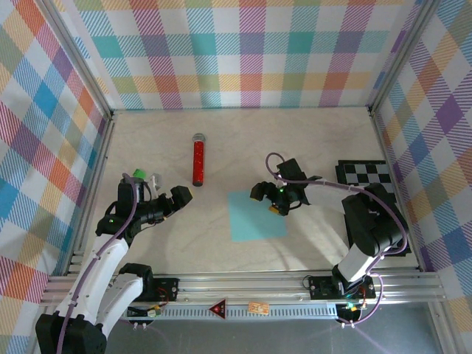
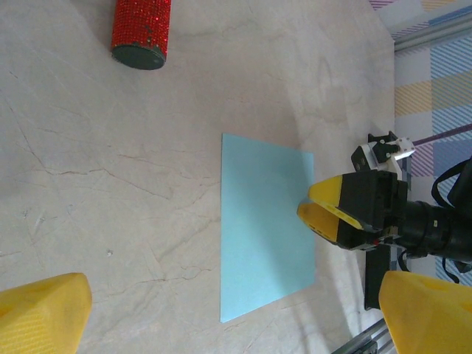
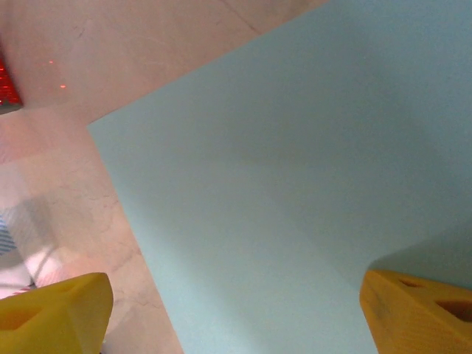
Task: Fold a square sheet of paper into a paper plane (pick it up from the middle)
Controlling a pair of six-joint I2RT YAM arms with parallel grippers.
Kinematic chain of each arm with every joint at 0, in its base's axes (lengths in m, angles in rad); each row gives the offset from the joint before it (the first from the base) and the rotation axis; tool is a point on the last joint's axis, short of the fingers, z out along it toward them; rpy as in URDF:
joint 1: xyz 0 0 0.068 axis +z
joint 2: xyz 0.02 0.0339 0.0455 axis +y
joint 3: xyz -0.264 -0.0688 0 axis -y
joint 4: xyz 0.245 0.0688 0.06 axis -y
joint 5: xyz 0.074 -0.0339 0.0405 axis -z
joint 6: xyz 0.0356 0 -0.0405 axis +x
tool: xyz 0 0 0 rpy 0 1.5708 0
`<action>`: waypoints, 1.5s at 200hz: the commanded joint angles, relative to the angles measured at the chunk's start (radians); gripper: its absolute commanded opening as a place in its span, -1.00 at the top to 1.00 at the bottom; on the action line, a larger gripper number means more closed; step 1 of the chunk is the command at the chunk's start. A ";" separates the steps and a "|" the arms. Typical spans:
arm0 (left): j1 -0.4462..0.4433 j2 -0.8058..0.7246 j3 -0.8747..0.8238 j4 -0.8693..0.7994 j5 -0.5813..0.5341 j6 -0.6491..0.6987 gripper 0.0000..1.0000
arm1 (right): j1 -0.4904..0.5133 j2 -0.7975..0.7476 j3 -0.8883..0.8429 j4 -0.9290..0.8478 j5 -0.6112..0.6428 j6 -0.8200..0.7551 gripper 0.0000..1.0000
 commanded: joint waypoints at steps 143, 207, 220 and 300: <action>-0.365 0.351 0.038 0.181 -0.213 -0.031 -0.81 | 0.258 -0.205 -0.204 0.236 0.197 0.382 -0.74; -0.675 0.642 0.310 -0.105 -0.592 -0.119 -0.87 | 0.121 -0.482 -0.186 -0.113 0.433 0.228 -0.98; -0.711 0.704 0.358 -0.137 -0.612 -0.152 -0.93 | 0.062 -0.509 -0.196 -0.150 0.388 0.192 -0.98; -0.877 1.057 0.661 -0.339 -0.694 -0.217 -0.99 | -0.059 -0.612 -0.249 -0.262 0.278 0.080 -0.97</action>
